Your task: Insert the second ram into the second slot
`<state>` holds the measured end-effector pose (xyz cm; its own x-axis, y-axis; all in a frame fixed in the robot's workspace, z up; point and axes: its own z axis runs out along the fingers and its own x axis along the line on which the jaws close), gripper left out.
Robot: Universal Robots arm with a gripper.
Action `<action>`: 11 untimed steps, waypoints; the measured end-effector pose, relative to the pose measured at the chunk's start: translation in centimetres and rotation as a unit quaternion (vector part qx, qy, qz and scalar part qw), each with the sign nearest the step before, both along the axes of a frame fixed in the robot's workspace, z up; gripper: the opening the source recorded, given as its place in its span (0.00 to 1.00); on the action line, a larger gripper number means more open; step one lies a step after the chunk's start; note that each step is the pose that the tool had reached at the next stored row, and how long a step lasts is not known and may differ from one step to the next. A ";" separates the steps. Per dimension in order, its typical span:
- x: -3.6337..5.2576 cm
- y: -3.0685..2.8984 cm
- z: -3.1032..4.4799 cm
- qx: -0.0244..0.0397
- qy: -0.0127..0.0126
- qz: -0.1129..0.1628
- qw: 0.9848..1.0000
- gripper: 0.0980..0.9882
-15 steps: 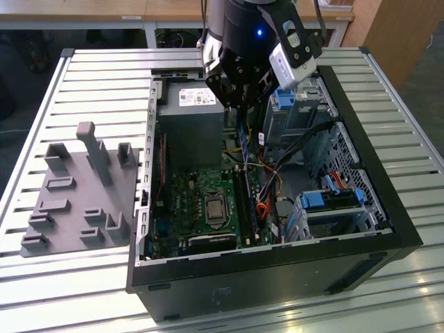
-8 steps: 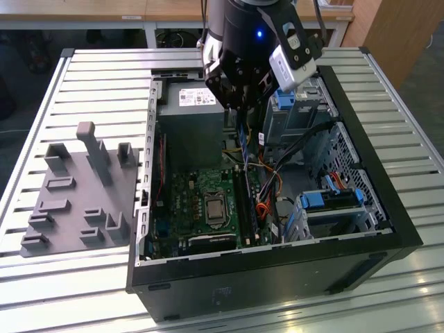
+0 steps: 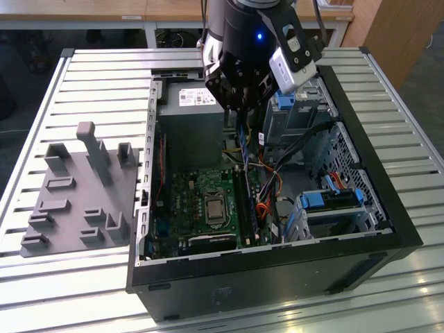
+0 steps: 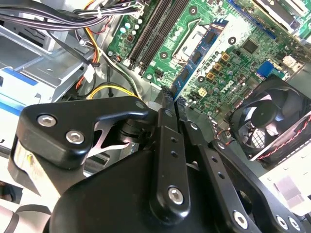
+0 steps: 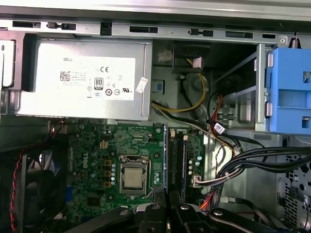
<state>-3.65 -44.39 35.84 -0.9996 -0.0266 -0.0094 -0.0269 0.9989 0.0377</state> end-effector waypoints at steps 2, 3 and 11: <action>0.00 -0.05 -0.04 0.000 0.000 0.000 1.000 0.05; 0.00 -0.08 -0.07 0.000 0.000 0.000 1.000 0.05; -0.01 -0.22 -0.33 0.000 0.000 0.000 1.000 0.05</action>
<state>-3.65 -44.61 35.51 -0.9996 -0.0264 -0.0092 -0.0268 0.9989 0.0373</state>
